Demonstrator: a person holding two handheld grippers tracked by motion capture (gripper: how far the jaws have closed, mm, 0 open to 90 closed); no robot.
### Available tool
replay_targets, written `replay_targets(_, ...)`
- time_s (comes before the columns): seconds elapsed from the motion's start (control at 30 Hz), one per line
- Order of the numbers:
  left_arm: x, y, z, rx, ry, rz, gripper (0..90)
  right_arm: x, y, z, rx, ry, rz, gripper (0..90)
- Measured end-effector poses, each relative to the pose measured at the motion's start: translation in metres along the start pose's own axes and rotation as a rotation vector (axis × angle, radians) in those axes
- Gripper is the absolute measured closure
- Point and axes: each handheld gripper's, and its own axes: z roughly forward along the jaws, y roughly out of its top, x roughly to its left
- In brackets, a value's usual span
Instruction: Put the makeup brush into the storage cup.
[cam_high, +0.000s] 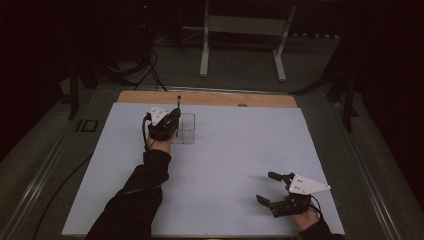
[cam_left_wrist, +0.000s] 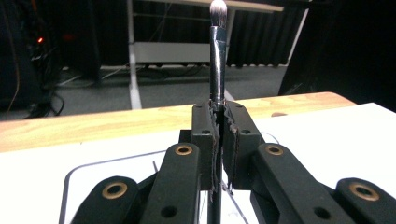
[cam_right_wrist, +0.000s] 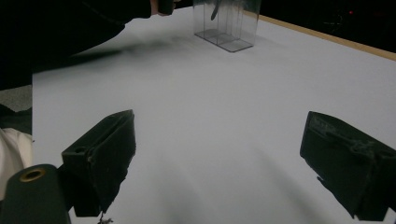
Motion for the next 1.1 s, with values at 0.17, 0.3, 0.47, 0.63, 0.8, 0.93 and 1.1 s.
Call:
replay_targets(0.17,-0.008,-0.002,-0.001,0.028,0.037,0.059,84.9,0.000,0.000,0.000,0.000,-0.001,0.000,10.5)
replay_targets(0.3,-0.016,0.000,-0.002,0.063,0.036,0.083,83.9,0.000,0.000,0.000,0.000,0.001,0.000,10.5)
replay_targets(0.47,-0.022,0.009,-0.003,0.117,0.065,0.119,57.0,0.000,0.000,0.000,0.000,0.000,0.000,10.5)
replay_targets(0.63,-0.025,0.015,-0.007,0.124,0.087,0.131,34.1,0.000,0.000,0.000,-0.001,-0.001,0.000,10.5)
replay_targets(0.8,-0.023,0.021,-0.010,0.146,0.063,0.120,25.4,0.000,0.000,0.000,0.001,-0.004,-0.001,10.5)
replay_targets(0.93,-0.021,0.023,-0.013,0.155,0.046,0.116,21.0,0.000,0.000,-0.001,0.000,-0.005,0.000,10.5)
replay_targets(1.1,-0.020,0.028,-0.018,0.173,0.006,0.108,15.5,0.000,0.000,0.000,0.000,-0.006,0.001,10.5)
